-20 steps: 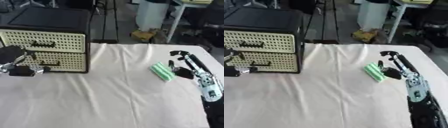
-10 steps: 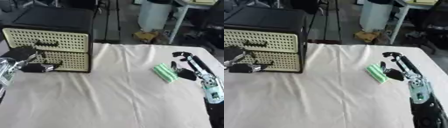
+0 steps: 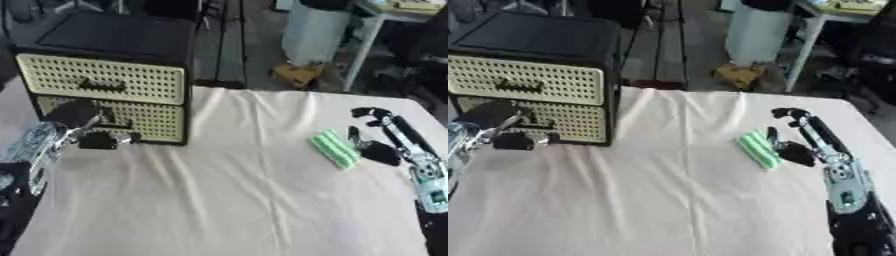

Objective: Pick up objects from table and place into drawer.

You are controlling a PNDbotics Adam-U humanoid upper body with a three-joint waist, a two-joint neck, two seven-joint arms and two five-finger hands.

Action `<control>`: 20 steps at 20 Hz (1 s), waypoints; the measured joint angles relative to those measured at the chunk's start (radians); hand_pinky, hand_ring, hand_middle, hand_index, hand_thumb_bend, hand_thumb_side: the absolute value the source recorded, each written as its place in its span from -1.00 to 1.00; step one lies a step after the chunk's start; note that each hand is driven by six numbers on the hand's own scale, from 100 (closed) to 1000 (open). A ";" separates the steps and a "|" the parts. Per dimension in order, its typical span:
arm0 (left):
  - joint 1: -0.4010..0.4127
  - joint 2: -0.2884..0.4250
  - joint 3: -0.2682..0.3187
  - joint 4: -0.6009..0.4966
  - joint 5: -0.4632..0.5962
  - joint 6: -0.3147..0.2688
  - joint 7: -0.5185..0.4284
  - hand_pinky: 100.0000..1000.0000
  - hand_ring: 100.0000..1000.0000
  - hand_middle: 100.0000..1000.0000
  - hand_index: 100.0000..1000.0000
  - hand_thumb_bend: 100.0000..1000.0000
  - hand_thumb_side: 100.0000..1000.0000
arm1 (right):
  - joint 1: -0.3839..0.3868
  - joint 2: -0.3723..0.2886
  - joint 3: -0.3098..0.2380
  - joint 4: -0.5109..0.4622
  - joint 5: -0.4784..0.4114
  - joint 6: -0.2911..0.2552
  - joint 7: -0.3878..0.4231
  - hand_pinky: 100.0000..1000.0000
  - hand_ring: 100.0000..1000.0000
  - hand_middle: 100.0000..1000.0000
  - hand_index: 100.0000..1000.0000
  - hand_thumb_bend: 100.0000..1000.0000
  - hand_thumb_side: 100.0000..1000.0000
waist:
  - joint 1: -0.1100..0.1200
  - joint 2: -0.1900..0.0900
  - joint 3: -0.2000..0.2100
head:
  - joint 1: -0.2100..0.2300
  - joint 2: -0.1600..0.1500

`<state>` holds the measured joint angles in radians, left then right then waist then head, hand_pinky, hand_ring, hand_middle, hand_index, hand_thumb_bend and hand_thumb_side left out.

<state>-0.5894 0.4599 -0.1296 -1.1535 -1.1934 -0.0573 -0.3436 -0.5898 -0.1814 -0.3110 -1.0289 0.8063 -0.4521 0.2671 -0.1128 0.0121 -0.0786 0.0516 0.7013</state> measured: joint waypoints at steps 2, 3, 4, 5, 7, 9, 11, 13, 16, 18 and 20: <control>0.000 -0.007 -0.002 0.011 -0.004 -0.002 0.001 -1.00 -1.00 -1.00 0.40 0.10 1.00 | 0.000 0.001 0.001 0.000 0.000 0.000 0.000 0.62 0.93 0.51 0.72 -1.00 -0.46 | 0.000 0.000 -0.001 | 0.000 0.000; 0.000 -0.010 -0.003 0.014 -0.005 -0.002 0.001 -1.00 -1.00 -1.00 0.38 0.10 1.00 | 0.000 0.001 0.001 0.000 0.000 0.000 0.000 0.62 0.93 0.51 0.72 -1.00 -0.46 | 0.000 0.000 -0.001 | 0.000 0.000; 0.000 -0.012 -0.003 0.018 -0.005 -0.003 0.001 -1.00 -1.00 -1.00 0.38 0.10 1.00 | 0.000 0.001 0.002 0.000 -0.001 0.000 0.000 0.62 0.93 0.51 0.72 -1.00 -0.46 | 0.000 0.000 -0.001 | 0.000 0.000; 0.000 -0.012 -0.003 0.021 -0.006 -0.004 0.001 -1.00 -1.00 -1.00 0.36 0.11 1.00 | 0.000 0.001 0.002 0.000 -0.001 0.000 0.000 0.62 0.93 0.51 0.72 -1.00 -0.46 | 0.000 0.000 -0.001 | 0.000 -0.001; 0.000 -0.013 -0.003 0.023 -0.007 -0.006 0.000 -1.00 -1.00 -1.00 0.27 0.11 1.00 | 0.000 0.001 0.002 0.000 -0.002 -0.001 -0.001 0.62 0.93 0.51 0.72 -1.00 -0.46 | 0.000 0.000 -0.001 | 0.001 -0.001; 0.001 -0.013 -0.003 0.023 -0.007 -0.009 -0.003 -1.00 -1.00 -1.00 0.10 0.11 1.00 | 0.000 0.001 0.002 0.001 -0.003 -0.001 -0.001 0.62 0.93 0.51 0.72 -1.00 -0.46 | 0.000 0.000 -0.001 | 0.001 -0.001; 0.007 -0.013 -0.004 0.017 -0.008 -0.011 -0.005 -1.00 -1.00 -1.00 -0.04 0.10 1.00 | 0.000 0.001 0.002 0.001 -0.003 -0.001 -0.001 0.62 0.94 0.51 0.72 -1.00 -0.46 | 0.000 0.000 0.000 | 0.001 -0.001; 0.020 -0.012 -0.006 -0.007 -0.008 -0.012 -0.012 -1.00 -1.00 -1.00 -0.10 0.09 1.00 | 0.000 0.001 0.002 0.001 -0.004 -0.002 -0.001 0.62 0.94 0.51 0.72 -1.00 -0.46 | 0.000 0.000 0.002 | 0.001 -0.001; 0.053 -0.011 -0.009 -0.062 -0.004 -0.012 -0.034 -1.00 -1.00 -1.00 -0.11 0.07 1.00 | 0.000 0.001 0.002 0.001 -0.004 -0.002 -0.001 0.62 0.94 0.51 0.72 -1.00 -0.47 | 0.000 0.000 0.004 | 0.000 -0.001; 0.085 -0.009 -0.009 -0.112 0.005 -0.012 -0.056 -1.00 -1.00 -1.00 -0.09 0.06 1.00 | 0.000 0.001 0.002 0.001 -0.005 -0.001 -0.002 0.62 0.94 0.51 0.72 -1.00 -0.46 | 0.000 0.000 0.007 | -0.001 -0.001; 0.121 -0.004 -0.009 -0.170 0.020 -0.012 -0.083 -1.00 -1.00 -1.00 -0.07 0.02 1.00 | 0.000 0.001 0.002 0.001 -0.005 -0.001 -0.002 0.62 0.94 0.51 0.72 -1.00 -0.46 | 0.001 0.000 0.008 | -0.002 -0.001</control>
<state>-0.4686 0.4555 -0.1386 -1.3231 -1.1739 -0.0690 -0.4263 -0.5899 -0.1807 -0.3086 -1.0282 0.8016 -0.4536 0.2655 -0.1120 0.0123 -0.0705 0.0501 0.7003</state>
